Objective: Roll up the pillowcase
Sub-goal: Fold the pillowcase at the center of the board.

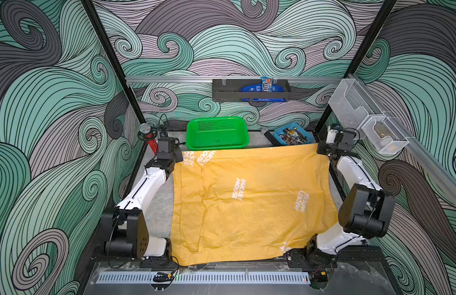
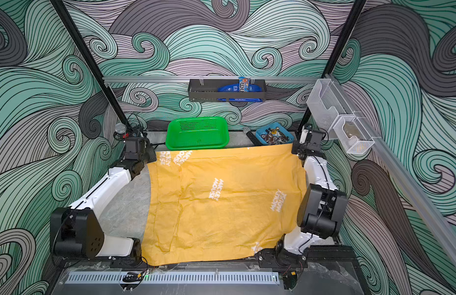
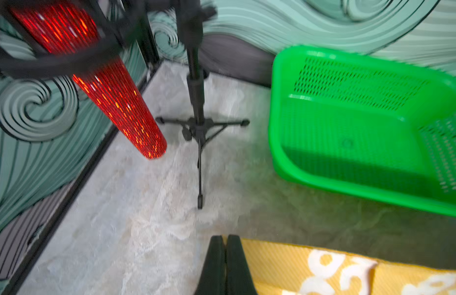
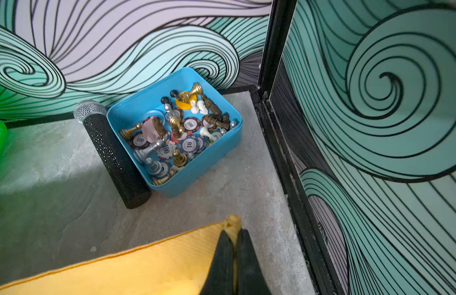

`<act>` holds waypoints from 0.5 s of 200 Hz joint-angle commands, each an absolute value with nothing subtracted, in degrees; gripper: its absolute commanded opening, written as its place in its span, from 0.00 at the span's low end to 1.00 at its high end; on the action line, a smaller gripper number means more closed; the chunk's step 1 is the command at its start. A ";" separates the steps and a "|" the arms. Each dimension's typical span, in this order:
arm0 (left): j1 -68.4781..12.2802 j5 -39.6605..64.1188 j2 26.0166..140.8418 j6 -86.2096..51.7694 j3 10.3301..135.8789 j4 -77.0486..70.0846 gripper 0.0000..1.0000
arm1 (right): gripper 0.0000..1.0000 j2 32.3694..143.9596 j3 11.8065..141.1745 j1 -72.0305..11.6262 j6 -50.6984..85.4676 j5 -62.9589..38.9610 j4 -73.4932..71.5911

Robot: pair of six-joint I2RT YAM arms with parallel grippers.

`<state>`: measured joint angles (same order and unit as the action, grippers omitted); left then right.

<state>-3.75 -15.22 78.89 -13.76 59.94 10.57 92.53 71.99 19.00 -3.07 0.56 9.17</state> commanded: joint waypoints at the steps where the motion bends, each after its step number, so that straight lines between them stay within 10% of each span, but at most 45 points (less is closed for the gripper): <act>1: -3.50 -18.16 79.68 -9.24 63.96 1.03 0.00 | 0.00 90.63 73.06 19.69 -0.54 -2.22 1.86; 100: -2.76 -12.74 97.18 -0.28 85.55 -0.26 0.00 | 0.00 98.71 81.73 19.61 0.26 -10.18 -1.75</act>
